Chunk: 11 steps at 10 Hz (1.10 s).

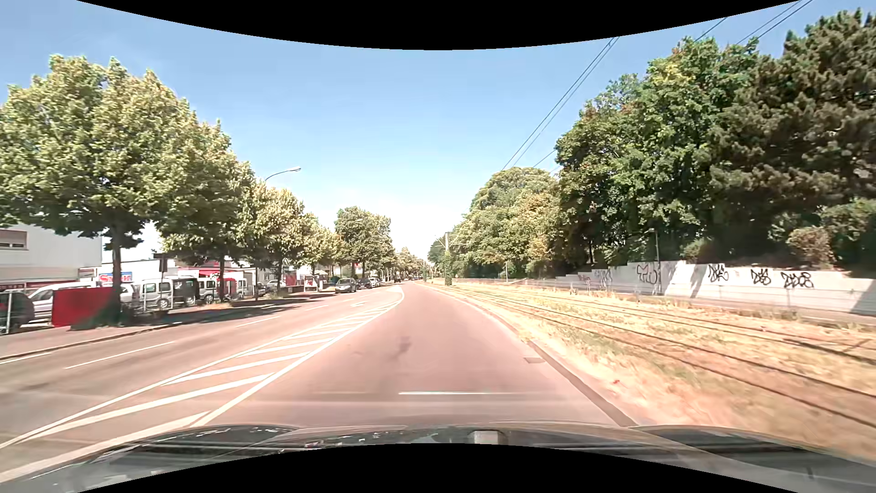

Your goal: Follow the waypoints while adhering to traffic rules and regulations

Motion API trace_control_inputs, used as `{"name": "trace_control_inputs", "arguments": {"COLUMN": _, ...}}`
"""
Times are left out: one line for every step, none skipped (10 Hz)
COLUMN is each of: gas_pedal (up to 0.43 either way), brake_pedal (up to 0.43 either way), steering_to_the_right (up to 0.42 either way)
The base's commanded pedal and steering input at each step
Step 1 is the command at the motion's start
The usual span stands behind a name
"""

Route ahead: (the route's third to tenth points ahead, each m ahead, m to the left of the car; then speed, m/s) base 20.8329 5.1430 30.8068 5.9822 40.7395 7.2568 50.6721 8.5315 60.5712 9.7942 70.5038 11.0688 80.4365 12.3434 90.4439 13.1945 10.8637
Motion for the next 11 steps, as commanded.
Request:
{"name": "trace_control_inputs", "arguments": {"gas_pedal": 0.177, "brake_pedal": 0.000, "steering_to_the_right": -0.019}}
{"name": "trace_control_inputs", "arguments": {"gas_pedal": 0.177, "brake_pedal": 0.000, "steering_to_the_right": -0.019}}
{"name": "trace_control_inputs", "arguments": {"gas_pedal": 0.177, "brake_pedal": 0.000, "steering_to_the_right": -0.019}}
{"name": "trace_control_inputs", "arguments": {"gas_pedal": 0.169, "brake_pedal": 0.000, "steering_to_the_right": -0.019}}
{"name": "trace_control_inputs", "arguments": {"gas_pedal": 0.169, "brake_pedal": 0.000, "steering_to_the_right": -0.019}}
{"name": "trace_control_inputs", "arguments": {"gas_pedal": 0.169, "brake_pedal": 0.000, "steering_to_the_right": -0.019}}
{"name": "trace_control_inputs", "arguments": {"gas_pedal": 0.169, "brake_pedal": 0.000, "steering_to_the_right": -0.019}}
{"name": "trace_control_inputs", "arguments": {"gas_pedal": 0.169, "brake_pedal": 0.000, "steering_to_the_right": -0.019}}
{"name": "trace_control_inputs", "arguments": {"gas_pedal": 0.169, "brake_pedal": 0.000, "steering_to_the_right": -0.019}}
{"name": "trace_control_inputs", "arguments": {"gas_pedal": 0.169, "brake_pedal": 0.000, "steering_to_the_right": -0.019}}
{"name": "trace_control_inputs", "arguments": {"gas_pedal": 0.169, "brake_pedal": 0.000, "steering_to_the_right": -0.019}}
